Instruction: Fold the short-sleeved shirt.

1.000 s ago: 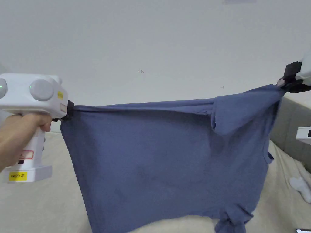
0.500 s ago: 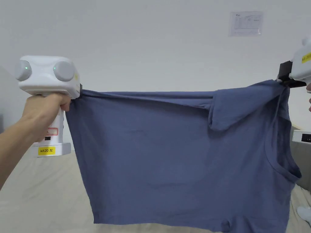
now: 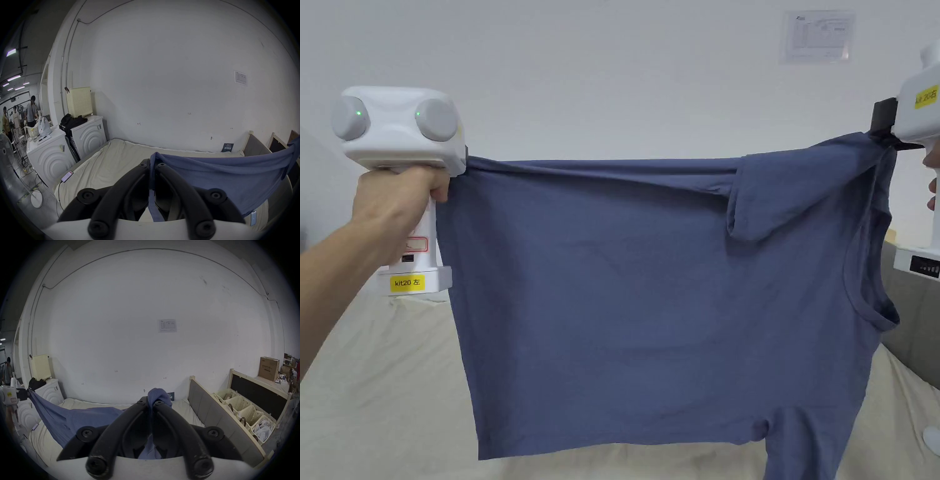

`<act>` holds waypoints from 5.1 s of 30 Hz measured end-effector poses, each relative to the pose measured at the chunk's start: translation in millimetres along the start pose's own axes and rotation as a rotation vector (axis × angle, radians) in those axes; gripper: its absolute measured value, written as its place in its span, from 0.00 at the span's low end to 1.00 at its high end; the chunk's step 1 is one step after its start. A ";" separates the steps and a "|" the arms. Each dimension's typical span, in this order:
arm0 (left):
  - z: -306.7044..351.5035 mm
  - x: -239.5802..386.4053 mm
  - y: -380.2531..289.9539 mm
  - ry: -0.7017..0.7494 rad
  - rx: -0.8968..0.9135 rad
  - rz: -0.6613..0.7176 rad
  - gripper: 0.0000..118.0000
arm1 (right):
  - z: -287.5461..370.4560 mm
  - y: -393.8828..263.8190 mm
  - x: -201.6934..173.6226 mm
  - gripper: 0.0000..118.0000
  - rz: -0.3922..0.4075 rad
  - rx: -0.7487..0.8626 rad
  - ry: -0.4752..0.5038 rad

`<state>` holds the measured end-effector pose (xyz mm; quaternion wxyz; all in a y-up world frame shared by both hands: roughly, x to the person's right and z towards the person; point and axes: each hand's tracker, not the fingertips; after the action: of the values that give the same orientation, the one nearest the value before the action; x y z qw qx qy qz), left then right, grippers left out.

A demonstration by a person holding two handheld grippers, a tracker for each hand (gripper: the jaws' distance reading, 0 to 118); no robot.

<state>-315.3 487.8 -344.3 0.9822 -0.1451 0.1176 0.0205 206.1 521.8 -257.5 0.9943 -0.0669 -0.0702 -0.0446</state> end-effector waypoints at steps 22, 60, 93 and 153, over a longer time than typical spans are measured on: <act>-146.3 60.9 35.9 0.077 0.072 -0.030 0.03 | -188.9 26.4 -16.7 0.02 0.052 -0.028 -0.038; -272.6 96.8 -273.3 0.063 -0.342 -0.190 0.03 | -271.1 -304.8 16.0 0.02 0.051 -0.514 -0.016; 1.6 -60.6 -468.8 -0.084 -0.720 -0.087 0.03 | 62.2 -482.1 95.9 0.02 -0.267 -0.799 -0.042; -1.2 -69.0 -492.7 -0.105 -0.780 -0.015 0.00 | 62.5 -506.6 86.3 0.00 -0.025 -0.836 -0.068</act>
<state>-345.9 15.4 -191.1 0.8582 -0.5070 0.0495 0.0637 233.1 23.6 -119.4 0.8782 -0.4650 -0.0797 -0.0790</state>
